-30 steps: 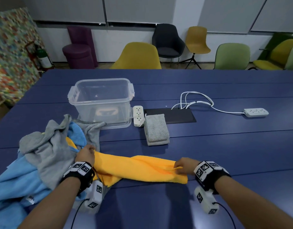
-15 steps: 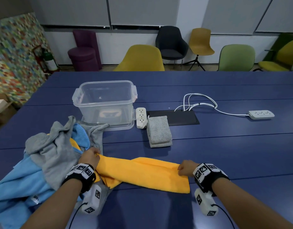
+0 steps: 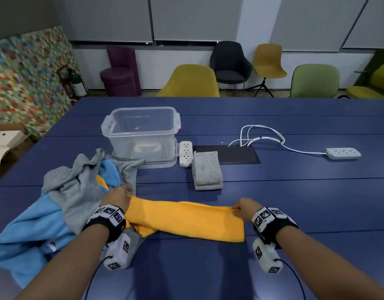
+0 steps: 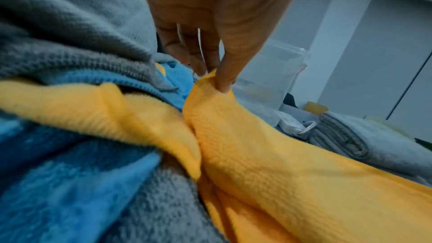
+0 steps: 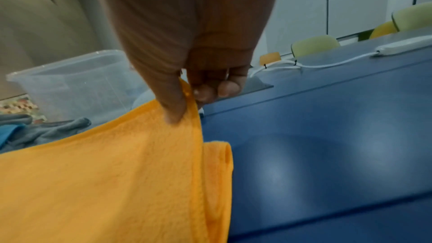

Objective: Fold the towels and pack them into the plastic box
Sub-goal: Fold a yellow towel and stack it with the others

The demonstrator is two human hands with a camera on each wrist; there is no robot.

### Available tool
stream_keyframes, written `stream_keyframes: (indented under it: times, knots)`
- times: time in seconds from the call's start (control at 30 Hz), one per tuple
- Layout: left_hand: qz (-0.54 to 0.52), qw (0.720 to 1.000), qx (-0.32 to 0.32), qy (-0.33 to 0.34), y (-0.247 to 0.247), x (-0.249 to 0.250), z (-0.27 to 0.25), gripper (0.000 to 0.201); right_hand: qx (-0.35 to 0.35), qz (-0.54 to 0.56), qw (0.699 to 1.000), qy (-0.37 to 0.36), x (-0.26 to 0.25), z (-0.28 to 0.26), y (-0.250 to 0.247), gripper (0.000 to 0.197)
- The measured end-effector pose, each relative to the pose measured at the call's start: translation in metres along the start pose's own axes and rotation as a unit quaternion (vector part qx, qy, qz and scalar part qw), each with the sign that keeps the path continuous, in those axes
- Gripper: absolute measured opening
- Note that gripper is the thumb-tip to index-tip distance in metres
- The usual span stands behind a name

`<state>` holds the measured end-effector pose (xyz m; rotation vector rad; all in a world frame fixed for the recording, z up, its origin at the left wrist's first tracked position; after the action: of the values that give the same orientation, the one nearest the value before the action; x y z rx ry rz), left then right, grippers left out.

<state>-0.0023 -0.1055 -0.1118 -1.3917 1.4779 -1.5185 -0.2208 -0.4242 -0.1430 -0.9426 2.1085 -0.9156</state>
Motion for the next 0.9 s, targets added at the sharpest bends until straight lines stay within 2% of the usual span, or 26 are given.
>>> stream_keyframes:
  times: [0.07, 0.2, 0.3, 0.37, 0.43, 0.5, 0.53, 0.6, 0.73, 0.9]
  knots:
    - [0.018, 1.000, 0.013, 0.010, -0.007, 0.005, -0.009, 0.037, 0.041, 0.017, 0.999, -0.018, 0.002, -0.008, -0.013, 0.027]
    - [0.050, 0.998, 0.019, 0.028, -0.016, 0.016, -0.029, 0.036, 0.074, 0.024, 0.996, -0.030, 0.004, -0.024, -0.036, 0.029]
    - [0.048, 0.998, 0.033, 0.022, -0.025, 0.021, -0.043, 0.032, 0.106, 0.001, 0.994, -0.037, 0.009, -0.039, -0.052, 0.014]
    - [0.035, 0.998, 0.050, 0.015, -0.035, 0.023, -0.050, 0.027, 0.142, 0.011, 0.989, -0.043, 0.018, -0.051, -0.067, 0.023]
    - [0.025, 0.996, 0.078, 0.024, -0.050, 0.030, -0.056, 0.021, 0.185, 0.022, 0.981, -0.054, 0.025, -0.068, -0.087, 0.030]
    - [0.024, 0.992, 0.119, 0.041, -0.066, 0.041, -0.061, 0.022, 0.228, 0.029, 0.970, -0.073, 0.028, -0.085, -0.108, 0.022]
    - [0.021, 0.989, 0.138, 0.056, -0.073, 0.048, -0.063, 0.024, 0.227, 0.020, 0.970, -0.081, 0.027, -0.090, -0.115, 0.019]
    - [0.010, 0.983, 0.166, 0.077, -0.085, 0.062, -0.067, 0.026, 0.215, -0.004, 0.973, -0.086, 0.028, -0.098, -0.124, 0.028]
    - [-0.060, 0.966, 0.239, 0.072, -0.109, 0.080, -0.080, 0.028, 0.341, 0.023, 0.935, -0.097, 0.036, -0.118, -0.152, 0.028]
    - [-0.002, 0.976, 0.202, 0.078, -0.105, 0.091, -0.085, 0.029, 0.384, -0.013, 0.922, -0.047, 0.044, -0.133, -0.155, 0.021]
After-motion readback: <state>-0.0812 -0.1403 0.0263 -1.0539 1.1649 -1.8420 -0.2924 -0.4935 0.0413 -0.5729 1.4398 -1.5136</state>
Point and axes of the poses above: each hand's wrist, its own z-axis towards the middle knuckle, its own y-axis out of the palm, x = y × z, the point moved 7 cm from there along z, towards the middle knuckle, and after that the axes turned 5 degrees about z, right-handed, at the moved point
